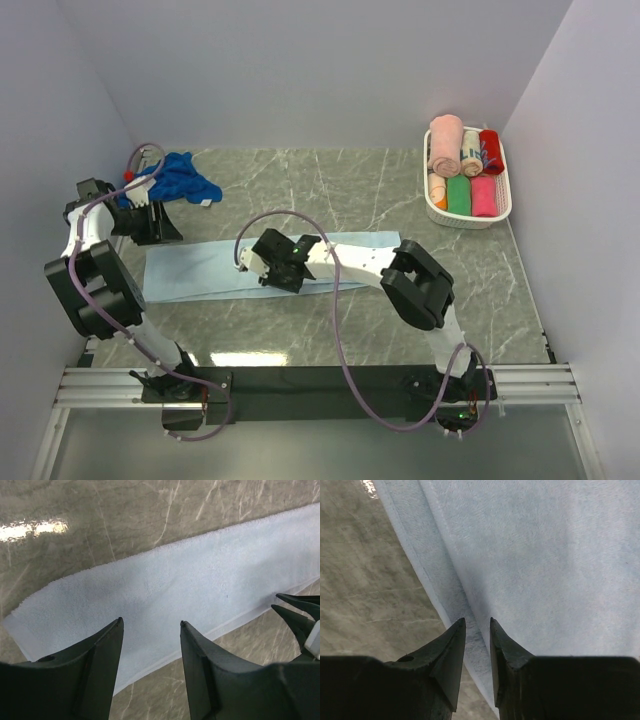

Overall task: Roll the towels
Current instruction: Fold the towel

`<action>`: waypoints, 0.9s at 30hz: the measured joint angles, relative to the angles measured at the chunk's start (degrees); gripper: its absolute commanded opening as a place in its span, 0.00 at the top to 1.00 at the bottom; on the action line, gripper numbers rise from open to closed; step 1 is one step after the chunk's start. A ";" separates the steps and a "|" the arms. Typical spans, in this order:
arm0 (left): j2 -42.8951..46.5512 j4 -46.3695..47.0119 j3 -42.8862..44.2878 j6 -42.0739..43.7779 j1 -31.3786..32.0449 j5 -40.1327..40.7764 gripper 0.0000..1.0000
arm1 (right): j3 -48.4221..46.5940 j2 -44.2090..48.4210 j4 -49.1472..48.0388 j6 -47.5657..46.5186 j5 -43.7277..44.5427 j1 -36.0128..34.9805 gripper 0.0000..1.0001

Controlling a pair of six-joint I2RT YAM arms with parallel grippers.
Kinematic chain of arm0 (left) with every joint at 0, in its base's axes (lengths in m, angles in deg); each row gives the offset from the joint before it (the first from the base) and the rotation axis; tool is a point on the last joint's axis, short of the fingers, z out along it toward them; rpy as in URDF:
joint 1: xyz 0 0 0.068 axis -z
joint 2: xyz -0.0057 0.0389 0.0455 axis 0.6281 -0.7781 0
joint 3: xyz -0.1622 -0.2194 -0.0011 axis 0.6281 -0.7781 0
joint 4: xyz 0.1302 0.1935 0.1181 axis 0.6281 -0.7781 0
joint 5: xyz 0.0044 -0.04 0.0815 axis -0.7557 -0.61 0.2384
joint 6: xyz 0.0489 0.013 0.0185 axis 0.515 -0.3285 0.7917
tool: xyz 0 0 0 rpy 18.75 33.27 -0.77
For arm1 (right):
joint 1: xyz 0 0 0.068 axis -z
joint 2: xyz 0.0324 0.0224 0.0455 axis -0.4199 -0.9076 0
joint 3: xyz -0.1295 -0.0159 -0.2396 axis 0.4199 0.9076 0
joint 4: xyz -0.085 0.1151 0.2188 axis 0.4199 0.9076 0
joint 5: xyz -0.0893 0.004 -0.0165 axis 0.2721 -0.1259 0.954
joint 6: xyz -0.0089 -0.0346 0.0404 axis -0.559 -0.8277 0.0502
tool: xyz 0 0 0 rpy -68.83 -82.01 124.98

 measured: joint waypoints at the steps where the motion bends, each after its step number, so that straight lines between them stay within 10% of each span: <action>1: -0.39 0.20 0.00 -0.35 -0.09 -0.02 0.45 | -0.11 -0.35 0.02 -0.09 0.00 0.00 0.67; 27: -1.18 2.19 -0.26 -2.62 -0.57 -0.35 0.46 | -4.46 -3.10 1.79 -2.05 0.11 0.07 1.00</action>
